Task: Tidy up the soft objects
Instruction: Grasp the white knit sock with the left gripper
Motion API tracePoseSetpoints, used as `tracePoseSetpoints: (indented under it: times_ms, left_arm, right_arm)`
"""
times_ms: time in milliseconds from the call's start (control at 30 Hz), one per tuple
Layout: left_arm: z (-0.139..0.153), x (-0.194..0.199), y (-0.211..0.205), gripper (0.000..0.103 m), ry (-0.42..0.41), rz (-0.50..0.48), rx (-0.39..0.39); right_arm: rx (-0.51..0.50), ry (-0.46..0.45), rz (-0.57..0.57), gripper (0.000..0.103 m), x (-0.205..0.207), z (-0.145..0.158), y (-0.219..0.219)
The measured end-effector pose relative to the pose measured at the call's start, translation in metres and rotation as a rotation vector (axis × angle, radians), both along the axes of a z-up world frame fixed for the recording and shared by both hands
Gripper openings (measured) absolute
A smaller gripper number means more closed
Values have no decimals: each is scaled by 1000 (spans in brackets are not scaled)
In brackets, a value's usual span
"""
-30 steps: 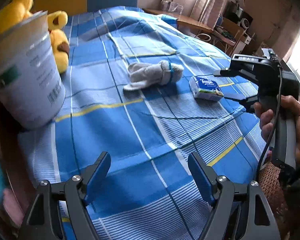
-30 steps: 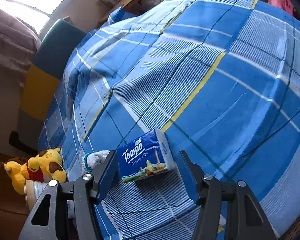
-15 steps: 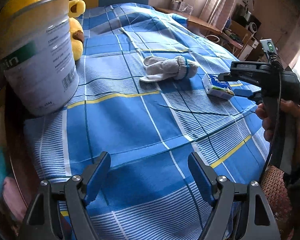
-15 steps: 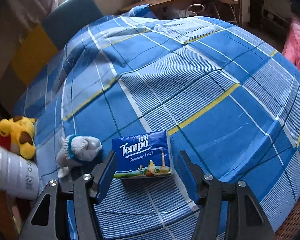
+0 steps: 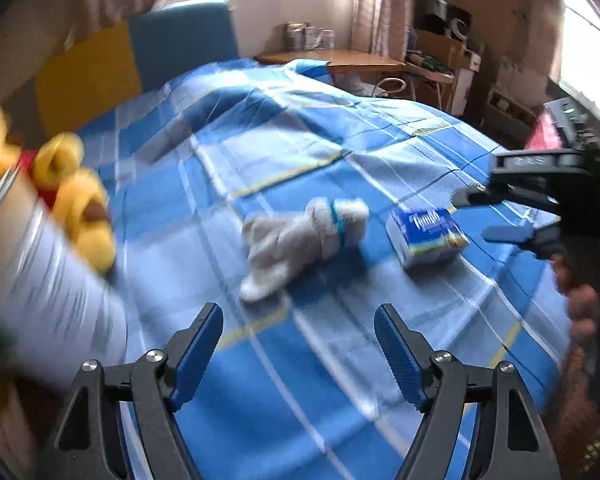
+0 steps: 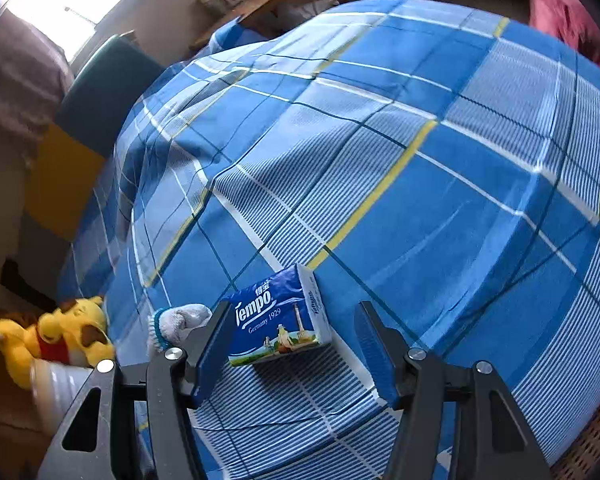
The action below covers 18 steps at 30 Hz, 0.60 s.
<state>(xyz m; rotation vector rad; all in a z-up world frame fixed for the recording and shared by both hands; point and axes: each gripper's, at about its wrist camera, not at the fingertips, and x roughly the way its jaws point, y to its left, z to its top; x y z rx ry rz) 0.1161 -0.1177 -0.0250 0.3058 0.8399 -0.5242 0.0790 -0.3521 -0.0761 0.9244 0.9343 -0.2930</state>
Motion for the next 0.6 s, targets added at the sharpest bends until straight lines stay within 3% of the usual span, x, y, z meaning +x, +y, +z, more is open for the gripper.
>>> tracePoseSetpoints:
  times_ms: [233,400,433,467,500,600]
  left_arm:
    - [-13,43,-56,96,-72,-82,70]
    - [-37,66,-84,97,-80,-125,107]
    - [-41,70,-87,89,-71,-129,105]
    - [-46,75,-88,65,-46,-130,98]
    - [-53,81,-86,55,15,-126,78]
    - [-49,80,-70,48,45,-107,-9]
  right_arm:
    - [23,-4,33,62,3,1,4]
    - [32,-14,44,62,2,2,7]
    - [38,-17,41,62,2,2,6]
    - [43,-18,39,62,1,1,6]
    - [46,-18,38,62,2,1,5]
    - [57,-22,31,62,1,0,4]
